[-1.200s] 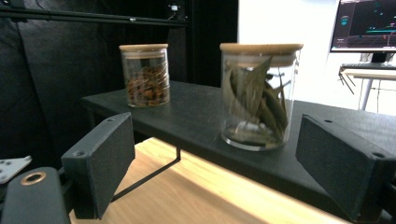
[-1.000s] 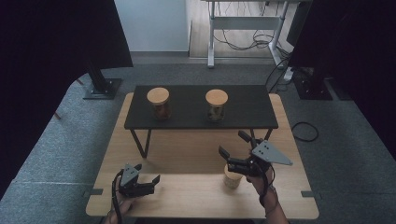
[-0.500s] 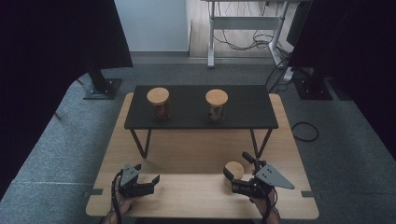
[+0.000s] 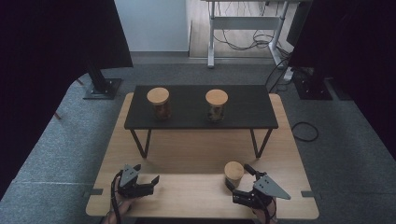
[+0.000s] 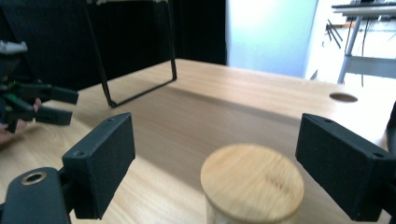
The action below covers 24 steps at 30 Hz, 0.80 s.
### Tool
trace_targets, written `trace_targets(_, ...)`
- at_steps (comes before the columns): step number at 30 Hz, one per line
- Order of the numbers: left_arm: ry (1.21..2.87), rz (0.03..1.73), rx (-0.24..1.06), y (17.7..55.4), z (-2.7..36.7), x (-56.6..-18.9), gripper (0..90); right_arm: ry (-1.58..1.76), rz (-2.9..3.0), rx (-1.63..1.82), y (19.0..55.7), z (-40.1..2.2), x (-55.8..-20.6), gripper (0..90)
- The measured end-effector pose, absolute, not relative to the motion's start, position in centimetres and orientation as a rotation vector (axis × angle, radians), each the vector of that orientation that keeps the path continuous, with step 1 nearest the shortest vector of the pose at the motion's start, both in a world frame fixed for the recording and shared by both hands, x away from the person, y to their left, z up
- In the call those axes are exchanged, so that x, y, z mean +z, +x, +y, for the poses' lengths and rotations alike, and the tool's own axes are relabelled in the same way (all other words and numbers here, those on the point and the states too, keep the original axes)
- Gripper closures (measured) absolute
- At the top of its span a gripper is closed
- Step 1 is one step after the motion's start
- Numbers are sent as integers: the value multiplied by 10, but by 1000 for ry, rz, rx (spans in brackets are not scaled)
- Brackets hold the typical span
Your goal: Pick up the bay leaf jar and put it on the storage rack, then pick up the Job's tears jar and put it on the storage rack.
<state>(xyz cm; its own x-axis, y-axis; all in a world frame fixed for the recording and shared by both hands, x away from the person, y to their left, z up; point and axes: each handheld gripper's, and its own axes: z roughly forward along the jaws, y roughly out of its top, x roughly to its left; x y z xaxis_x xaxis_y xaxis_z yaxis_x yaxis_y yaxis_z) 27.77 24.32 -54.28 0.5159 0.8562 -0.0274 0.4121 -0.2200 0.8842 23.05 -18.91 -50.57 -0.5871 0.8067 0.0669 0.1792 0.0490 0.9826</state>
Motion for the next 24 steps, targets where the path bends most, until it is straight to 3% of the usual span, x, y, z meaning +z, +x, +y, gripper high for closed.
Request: trace_targets(24, 1843, 1048, 613, 276, 243, -544, 66, 1041, 1853, 1521, 224, -206, -522, 99)
